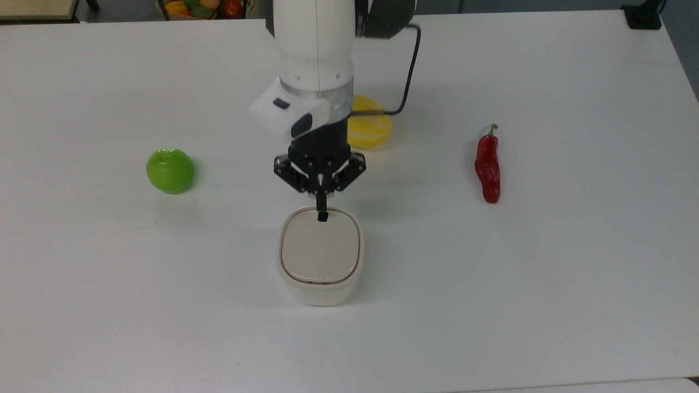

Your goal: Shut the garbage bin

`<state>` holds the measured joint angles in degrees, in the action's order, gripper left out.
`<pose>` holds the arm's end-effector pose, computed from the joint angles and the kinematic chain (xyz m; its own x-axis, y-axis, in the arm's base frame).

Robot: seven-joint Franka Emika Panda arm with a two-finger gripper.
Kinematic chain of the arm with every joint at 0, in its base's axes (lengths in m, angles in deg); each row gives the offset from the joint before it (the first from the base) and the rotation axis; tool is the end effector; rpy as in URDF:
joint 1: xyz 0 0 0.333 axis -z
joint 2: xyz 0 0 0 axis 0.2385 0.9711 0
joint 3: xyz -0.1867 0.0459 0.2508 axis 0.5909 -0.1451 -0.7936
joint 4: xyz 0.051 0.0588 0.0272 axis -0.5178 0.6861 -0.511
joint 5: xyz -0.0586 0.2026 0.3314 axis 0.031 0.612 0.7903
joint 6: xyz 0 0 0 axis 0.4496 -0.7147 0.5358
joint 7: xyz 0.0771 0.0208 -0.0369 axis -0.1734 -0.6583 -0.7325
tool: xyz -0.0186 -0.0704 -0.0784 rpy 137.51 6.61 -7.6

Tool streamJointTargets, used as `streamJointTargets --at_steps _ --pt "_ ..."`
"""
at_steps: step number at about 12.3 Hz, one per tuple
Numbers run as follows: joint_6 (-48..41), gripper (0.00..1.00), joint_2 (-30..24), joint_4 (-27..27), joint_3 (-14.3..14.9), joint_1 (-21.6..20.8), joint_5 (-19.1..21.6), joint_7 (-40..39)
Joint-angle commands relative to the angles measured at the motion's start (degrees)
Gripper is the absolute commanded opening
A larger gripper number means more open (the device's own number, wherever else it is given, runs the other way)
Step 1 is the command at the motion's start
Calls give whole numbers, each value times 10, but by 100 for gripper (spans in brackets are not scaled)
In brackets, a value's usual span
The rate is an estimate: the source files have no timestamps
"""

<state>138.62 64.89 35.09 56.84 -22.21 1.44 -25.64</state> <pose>0.7218 0.1083 0.4655 0.9237 0.1260 0.3618 0.1232 -0.9919 0.0309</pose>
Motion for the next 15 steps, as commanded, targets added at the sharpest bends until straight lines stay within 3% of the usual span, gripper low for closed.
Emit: streamJointTargets --at_steps 1,5,8,10,11,13,15 --pt "-136 0 -84 21 4 -1 1 -6" --pt "-252 0 -163 68 10 2 -7 -7" --pt "-313 7 -213 97 9 23 -8 -6" --pt "-348 22 -237 111 9 36 -8 -6" --pt "-349 34 -237 113 9 38 -8 -5" --pt "-348 78 -237 112 9 38 -8 -6" --pt "-347 98 -237 112 10 39 -9 -8"
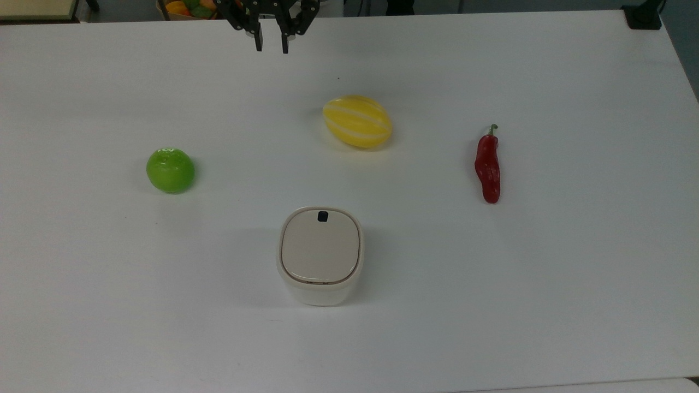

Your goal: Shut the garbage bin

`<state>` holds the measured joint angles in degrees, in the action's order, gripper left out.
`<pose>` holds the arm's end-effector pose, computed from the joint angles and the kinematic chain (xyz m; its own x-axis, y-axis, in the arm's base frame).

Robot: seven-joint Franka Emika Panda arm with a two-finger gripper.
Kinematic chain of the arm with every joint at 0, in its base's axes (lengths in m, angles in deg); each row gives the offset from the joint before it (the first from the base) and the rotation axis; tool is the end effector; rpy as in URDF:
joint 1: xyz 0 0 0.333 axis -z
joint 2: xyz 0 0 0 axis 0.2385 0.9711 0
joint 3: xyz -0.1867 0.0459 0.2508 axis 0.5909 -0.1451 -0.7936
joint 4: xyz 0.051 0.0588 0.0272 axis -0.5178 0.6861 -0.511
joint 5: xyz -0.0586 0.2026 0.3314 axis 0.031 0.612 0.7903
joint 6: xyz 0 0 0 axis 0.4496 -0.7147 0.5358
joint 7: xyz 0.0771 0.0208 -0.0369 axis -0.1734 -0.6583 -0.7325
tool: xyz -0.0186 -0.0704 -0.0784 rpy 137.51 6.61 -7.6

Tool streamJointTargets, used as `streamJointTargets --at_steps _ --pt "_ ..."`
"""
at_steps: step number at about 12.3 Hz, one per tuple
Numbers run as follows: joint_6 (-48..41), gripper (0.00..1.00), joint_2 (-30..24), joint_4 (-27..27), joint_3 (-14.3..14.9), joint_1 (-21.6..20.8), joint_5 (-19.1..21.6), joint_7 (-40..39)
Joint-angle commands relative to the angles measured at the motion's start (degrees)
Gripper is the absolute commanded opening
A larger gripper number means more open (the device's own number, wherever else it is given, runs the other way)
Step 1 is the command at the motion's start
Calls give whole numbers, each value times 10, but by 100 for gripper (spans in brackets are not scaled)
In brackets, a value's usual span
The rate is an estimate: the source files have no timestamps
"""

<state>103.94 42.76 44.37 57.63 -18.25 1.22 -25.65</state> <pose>0.5870 0.0352 0.5781 0.9996 0.0265 -0.0094 0.0270 -0.9980 0.0578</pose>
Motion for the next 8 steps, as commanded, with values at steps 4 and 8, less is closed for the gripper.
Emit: streamJointTargets --at_steps 4,8 --pt "2 100 -16 15 2 9 -8 -8" --pt "4 100 -16 14 1 12 -7 -7"
